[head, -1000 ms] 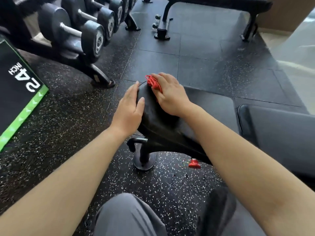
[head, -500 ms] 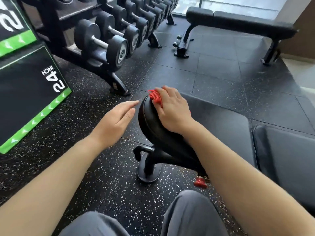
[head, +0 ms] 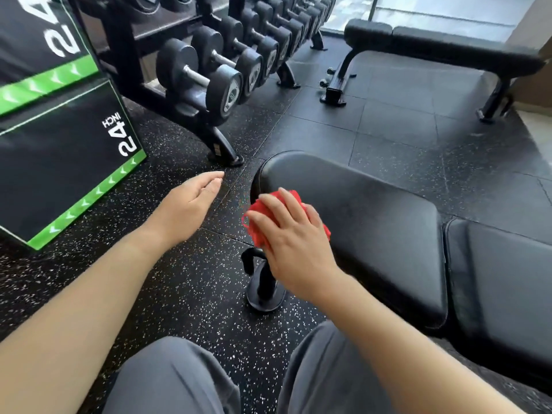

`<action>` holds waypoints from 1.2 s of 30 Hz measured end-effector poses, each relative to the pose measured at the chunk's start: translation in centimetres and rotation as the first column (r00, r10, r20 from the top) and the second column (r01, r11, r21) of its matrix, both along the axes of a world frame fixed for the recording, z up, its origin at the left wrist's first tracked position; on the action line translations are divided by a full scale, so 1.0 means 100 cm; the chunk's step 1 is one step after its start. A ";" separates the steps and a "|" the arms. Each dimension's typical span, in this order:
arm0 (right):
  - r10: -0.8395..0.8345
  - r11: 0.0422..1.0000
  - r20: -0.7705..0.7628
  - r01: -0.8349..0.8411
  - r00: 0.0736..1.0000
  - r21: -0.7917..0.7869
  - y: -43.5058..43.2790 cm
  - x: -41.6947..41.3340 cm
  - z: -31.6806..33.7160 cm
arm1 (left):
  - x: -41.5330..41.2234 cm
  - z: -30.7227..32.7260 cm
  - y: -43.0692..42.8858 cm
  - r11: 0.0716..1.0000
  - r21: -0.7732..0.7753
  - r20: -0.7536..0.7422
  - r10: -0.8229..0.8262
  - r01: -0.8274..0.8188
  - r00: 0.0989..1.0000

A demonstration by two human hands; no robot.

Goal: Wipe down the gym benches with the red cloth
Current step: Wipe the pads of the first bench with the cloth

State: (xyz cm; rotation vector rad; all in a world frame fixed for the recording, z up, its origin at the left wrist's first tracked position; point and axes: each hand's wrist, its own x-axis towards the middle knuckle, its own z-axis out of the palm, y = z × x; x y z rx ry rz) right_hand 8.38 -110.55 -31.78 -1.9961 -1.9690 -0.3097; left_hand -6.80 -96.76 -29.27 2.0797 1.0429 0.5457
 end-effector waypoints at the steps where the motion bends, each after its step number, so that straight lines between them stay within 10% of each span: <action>1: -0.019 1.000 0.020 0.020 1.000 -0.009 -0.004 -0.001 -0.001 | -0.003 0.003 0.000 1.000 -0.002 0.001 0.006 -0.006 1.000; 10: -0.066 0.993 -0.192 0.046 0.979 -0.108 0.085 0.024 0.029 | 0.004 0.016 -0.016 1.000 0.014 0.006 -0.022 0.022 1.000; 23: -0.190 0.981 0.020 0.191 0.982 -0.018 -0.129 0.055 -0.035 | 0.092 0.006 -0.055 0.910 0.330 0.000 -0.267 0.252 0.964; 32: -0.366 0.909 -0.495 0.418 0.788 -0.006 -0.123 0.089 -0.021 | 0.096 0.000 -0.060 0.891 0.368 -0.026 -0.277 0.267 0.961; 36: -0.378 0.912 -0.496 0.406 0.782 -0.055 -0.087 0.090 -0.008 | 0.098 -0.014 -0.062 0.857 0.422 -0.205 -0.226 0.294 0.952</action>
